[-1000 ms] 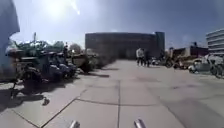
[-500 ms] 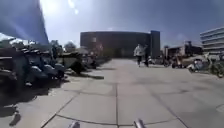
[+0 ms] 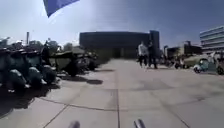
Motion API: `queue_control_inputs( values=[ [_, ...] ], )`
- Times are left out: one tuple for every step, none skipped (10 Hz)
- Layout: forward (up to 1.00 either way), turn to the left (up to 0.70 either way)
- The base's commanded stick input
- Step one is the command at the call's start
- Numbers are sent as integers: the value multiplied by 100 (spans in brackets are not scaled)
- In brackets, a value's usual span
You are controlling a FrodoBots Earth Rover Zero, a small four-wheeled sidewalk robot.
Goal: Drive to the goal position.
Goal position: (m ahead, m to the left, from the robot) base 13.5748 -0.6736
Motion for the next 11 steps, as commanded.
queue_control_inputs(
  values=[
    [85,0],
    [85,0],
    [85,0],
    [85,0],
    [85,0],
    [85,0],
    [85,0],
    [85,0],
    [85,0],
    [85,0],
    [85,0]
  ],
)
